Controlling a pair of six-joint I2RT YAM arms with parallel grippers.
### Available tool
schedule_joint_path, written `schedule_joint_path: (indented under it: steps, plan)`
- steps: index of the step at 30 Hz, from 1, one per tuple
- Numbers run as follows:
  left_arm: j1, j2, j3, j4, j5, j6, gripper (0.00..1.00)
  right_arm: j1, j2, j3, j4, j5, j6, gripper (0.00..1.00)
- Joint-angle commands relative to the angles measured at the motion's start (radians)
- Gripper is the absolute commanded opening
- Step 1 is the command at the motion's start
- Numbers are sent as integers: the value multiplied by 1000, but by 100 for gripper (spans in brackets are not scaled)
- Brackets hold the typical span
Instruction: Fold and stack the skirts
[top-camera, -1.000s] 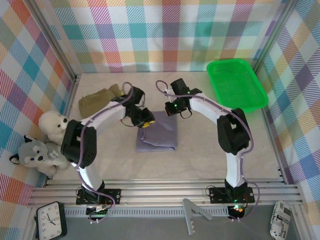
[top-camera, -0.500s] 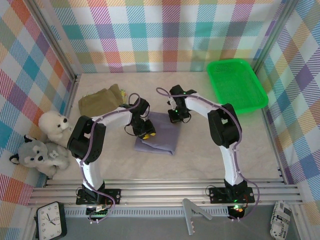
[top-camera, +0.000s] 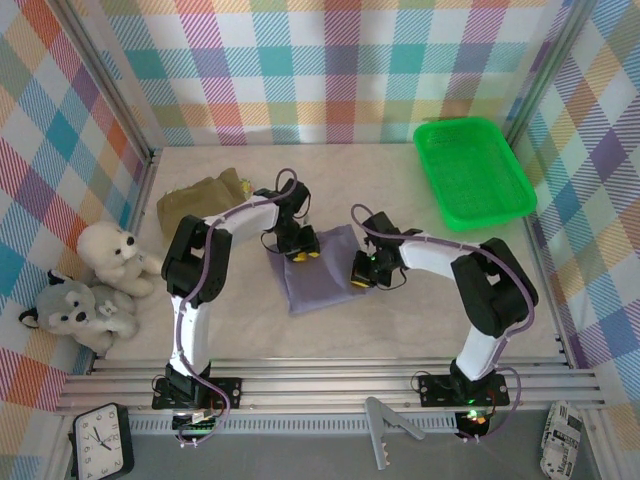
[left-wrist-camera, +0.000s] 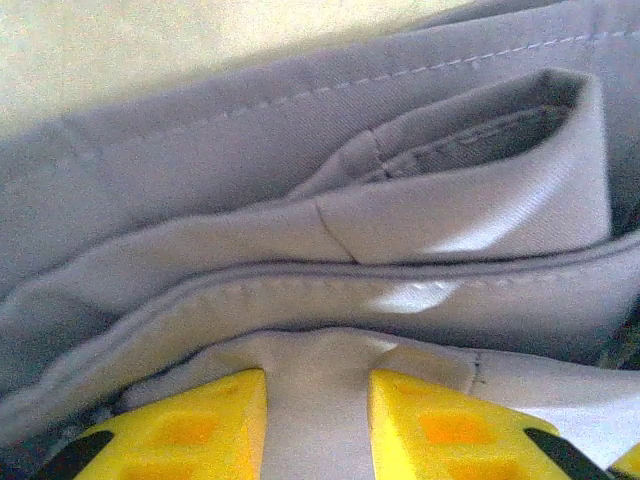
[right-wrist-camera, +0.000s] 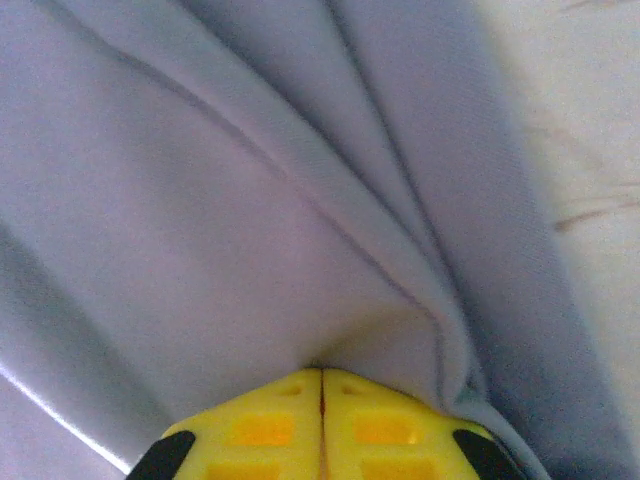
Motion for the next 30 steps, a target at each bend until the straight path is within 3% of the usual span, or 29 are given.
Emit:
schedule_joint_path:
  steps: [1,4,6,11,16,23,30]
  plan:
    - [6,-20,45,-68,-36,56,33,16,-65,2,70,72,131,17]
    - [25,-87,28,-78,-56,54,39,-5,-104,9,67,110,74,33]
    - [46,-142,-1,-71,-69,41,43,-30,-122,22,70,125,2,38]
    - [92,-237,-68,-70,-168,17,48,-77,-95,71,142,82,-286,41]
    - [105,-237,-98,-89,-204,-2,48,-95,51,228,46,24,-503,46]
    - [98,-228,-154,-34,-146,-69,47,-94,199,376,-43,38,-626,45]
    - [85,-201,-167,-34,-127,-83,46,-92,243,411,-71,-46,-665,40]
